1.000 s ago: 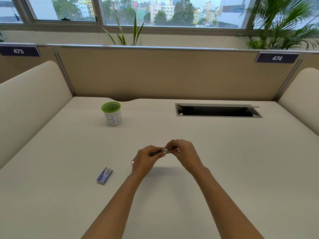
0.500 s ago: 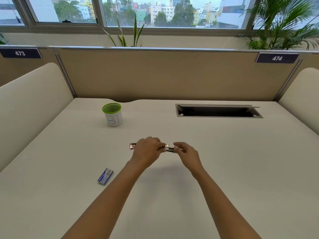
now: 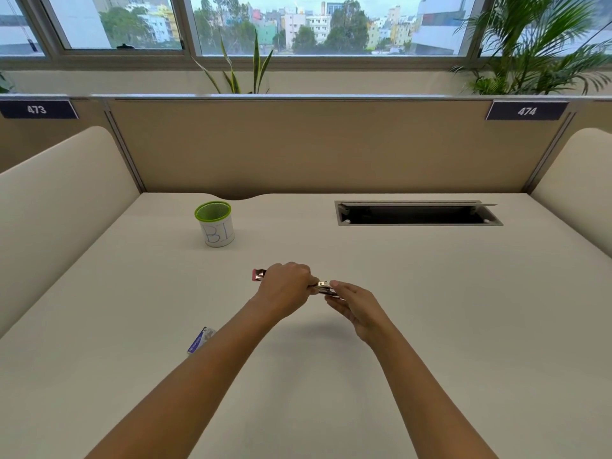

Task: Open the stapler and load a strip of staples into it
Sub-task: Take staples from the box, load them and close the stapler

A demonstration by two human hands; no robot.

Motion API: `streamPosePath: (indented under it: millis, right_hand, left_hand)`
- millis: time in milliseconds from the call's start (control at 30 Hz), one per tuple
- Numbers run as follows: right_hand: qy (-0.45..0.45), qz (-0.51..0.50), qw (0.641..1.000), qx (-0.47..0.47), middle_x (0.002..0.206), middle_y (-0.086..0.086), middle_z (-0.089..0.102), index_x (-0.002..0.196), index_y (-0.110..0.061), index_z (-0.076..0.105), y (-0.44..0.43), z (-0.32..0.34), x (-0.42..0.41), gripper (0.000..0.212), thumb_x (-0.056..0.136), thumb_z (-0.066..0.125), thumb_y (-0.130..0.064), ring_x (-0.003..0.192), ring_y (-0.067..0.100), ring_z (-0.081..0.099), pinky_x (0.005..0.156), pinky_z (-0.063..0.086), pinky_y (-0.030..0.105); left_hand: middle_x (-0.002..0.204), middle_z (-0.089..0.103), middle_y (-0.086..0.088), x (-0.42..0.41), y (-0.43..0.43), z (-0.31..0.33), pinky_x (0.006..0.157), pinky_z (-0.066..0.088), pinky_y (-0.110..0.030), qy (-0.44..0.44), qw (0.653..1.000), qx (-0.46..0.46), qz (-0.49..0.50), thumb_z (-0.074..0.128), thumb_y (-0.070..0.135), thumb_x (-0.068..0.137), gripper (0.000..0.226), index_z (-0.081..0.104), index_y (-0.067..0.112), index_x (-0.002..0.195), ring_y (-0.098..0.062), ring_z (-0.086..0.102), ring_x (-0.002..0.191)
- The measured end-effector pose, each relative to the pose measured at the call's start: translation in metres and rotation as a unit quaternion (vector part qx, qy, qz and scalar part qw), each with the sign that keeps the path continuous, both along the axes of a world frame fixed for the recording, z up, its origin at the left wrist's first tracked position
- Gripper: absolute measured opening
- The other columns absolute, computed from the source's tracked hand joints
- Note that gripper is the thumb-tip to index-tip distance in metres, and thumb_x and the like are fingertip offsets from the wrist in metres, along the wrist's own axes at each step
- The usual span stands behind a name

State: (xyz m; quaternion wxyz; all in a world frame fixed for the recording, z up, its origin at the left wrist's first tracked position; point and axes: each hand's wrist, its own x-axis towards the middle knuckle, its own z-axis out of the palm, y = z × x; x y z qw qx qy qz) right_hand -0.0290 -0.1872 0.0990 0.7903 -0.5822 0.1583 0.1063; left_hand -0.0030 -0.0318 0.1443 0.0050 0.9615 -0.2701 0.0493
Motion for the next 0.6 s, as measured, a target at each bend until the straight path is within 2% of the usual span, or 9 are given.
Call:
streamPosePath:
  millis: [200,300,367,467,533,600]
  right_hand:
    - [-0.031,-0.009,0.999,0.001,0.103,0.011,0.068,0.097,-0.011,0.066,-0.001,0.000,-0.002,0.017,0.084,0.068,-0.022,0.094,0.019,0.066,0.081,0.055,0.021]
    - [-0.042,-0.048,0.998,-0.020,0.104,0.018,0.065,0.105,-0.005,0.065,0.002,-0.004,-0.001,0.027,0.081,0.071,-0.015,0.089,0.020,0.067,0.078,0.056,0.021]
    - [-0.048,-0.076,0.996,-0.023,0.095,0.014,0.062,0.109,-0.001,0.064,0.003,-0.005,0.000,0.031,0.080,0.071,-0.009,0.085,0.020,0.066,0.077,0.056,0.021]
    - [-0.079,-0.100,0.991,-0.034,0.091,0.011,0.060,0.109,-0.002,0.065,0.004,-0.003,0.000,0.031,0.079,0.071,-0.005,0.083,0.019,0.066,0.077,0.057,0.022]
    - [-0.100,-0.115,0.987,-0.056,0.097,0.013,0.061,0.106,-0.008,0.068,0.005,0.000,0.000,0.027,0.079,0.070,-0.003,0.085,0.019,0.067,0.079,0.057,0.024]
    - [-0.113,-0.132,0.981,-0.082,0.100,0.011,0.062,0.104,-0.014,0.068,0.006,0.003,-0.002,0.028,0.080,0.068,-0.001,0.084,0.016,0.068,0.080,0.057,0.025]
  left_hand:
    - [0.106,0.066,0.001,-0.007,0.002,-0.019,0.063,0.030,-0.029,-0.016,0.998,-0.058,-0.007,0.041,0.035,0.095,0.030,0.058,0.027,0.119,-0.024,0.059,0.092]
    - [0.106,0.067,0.000,-0.009,-0.001,-0.023,0.064,0.033,-0.029,-0.021,0.997,-0.079,-0.006,0.041,0.034,0.095,0.031,0.058,0.028,0.121,-0.025,0.060,0.092]
    - [0.108,0.067,0.001,-0.012,-0.003,-0.021,0.068,0.039,-0.030,-0.008,0.995,-0.095,0.014,0.043,0.036,0.094,0.032,0.057,0.028,0.122,-0.023,0.059,0.096]
    - [0.102,0.067,0.000,-0.014,-0.003,-0.014,0.071,0.043,-0.031,0.088,0.977,-0.162,0.111,0.049,0.042,0.090,0.031,0.063,0.027,0.113,-0.021,0.060,0.094]
    - [0.092,0.070,0.000,-0.011,-0.002,-0.012,0.063,0.043,-0.028,0.195,0.940,-0.217,0.178,0.053,0.047,0.086,0.032,0.067,0.024,0.102,-0.018,0.061,0.076]
    - [0.085,0.071,0.002,-0.009,0.001,-0.012,0.055,0.041,-0.024,0.287,0.901,-0.256,0.202,0.054,0.047,0.086,0.032,0.067,0.021,0.100,-0.012,0.057,0.061]
